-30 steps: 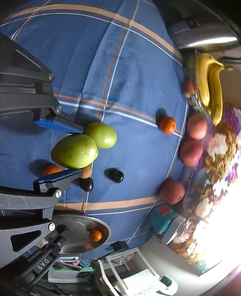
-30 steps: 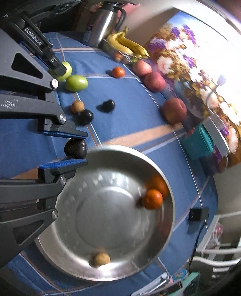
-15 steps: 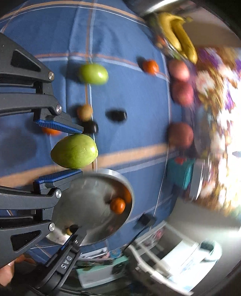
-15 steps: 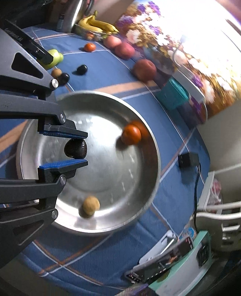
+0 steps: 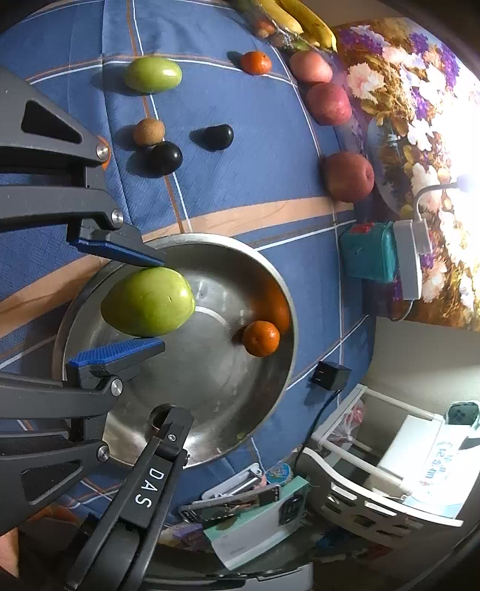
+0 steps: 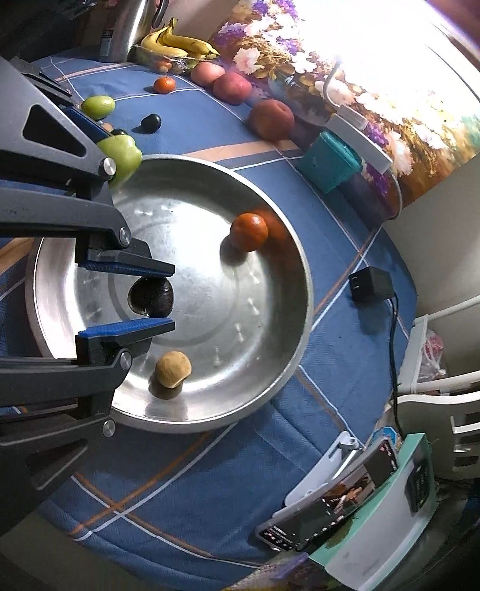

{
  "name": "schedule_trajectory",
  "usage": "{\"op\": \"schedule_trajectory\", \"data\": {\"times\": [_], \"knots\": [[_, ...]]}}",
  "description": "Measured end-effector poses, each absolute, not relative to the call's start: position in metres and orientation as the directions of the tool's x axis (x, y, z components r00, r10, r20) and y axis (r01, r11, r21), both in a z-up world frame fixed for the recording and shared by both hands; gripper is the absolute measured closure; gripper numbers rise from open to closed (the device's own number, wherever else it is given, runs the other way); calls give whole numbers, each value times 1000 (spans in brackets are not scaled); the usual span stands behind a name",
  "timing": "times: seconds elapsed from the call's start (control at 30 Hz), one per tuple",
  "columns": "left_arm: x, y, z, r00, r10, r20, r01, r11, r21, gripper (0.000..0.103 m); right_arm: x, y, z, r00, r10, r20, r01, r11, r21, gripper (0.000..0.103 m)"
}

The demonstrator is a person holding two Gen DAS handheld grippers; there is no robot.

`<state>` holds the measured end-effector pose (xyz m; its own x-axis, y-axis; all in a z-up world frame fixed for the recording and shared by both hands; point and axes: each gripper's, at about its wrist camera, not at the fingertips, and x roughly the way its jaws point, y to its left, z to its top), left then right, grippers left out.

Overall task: Organize fruits
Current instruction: 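Carry the green fruit and dark plum into the steel bowl and release both, then withdraw both open tools from the bowl back toward the fruit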

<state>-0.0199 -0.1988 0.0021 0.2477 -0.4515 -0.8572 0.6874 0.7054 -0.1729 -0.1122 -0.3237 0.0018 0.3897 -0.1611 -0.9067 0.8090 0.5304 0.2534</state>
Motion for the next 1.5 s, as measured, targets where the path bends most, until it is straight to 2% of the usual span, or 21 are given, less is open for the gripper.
{"op": "schedule_trajectory", "data": {"times": [0.27,0.43,0.6,0.67,0.73,0.9,1.1,1.23,1.5], "knots": [[-22,-200,-3,235,-439,-867,691,703,-168,60,-112,-324,-2,369,-157,-916,812,534,235,79],[-23,-200,-1,231,-447,-864,699,694,-173,54,-109,-323,-4,357,-153,-921,811,541,224,79],[-22,-198,3,232,-454,-860,699,693,-177,53,-107,-323,-4,350,-157,-924,810,545,215,79],[-21,-196,3,231,-451,-862,695,696,-178,51,-107,-322,-3,348,-160,-924,810,548,210,79],[-19,-193,3,236,-438,-867,682,710,-173,42,-106,-321,-3,347,-166,-923,811,547,206,79],[-8,-182,0,241,-406,-882,638,751,-171,35,-103,-320,-4,327,-174,-929,815,549,184,78],[10,-158,-4,266,-334,-904,546,826,-144,26,-99,-316,0,323,-201,-925,807,569,158,64],[23,-136,-4,290,-291,-912,477,870,-126,20,-97,-310,5,327,-223,-918,796,589,141,50],[57,-82,5,373,-197,-907,336,940,-66,10,-77,-284,11,334,-232,-914,733,673,96,44]]}}
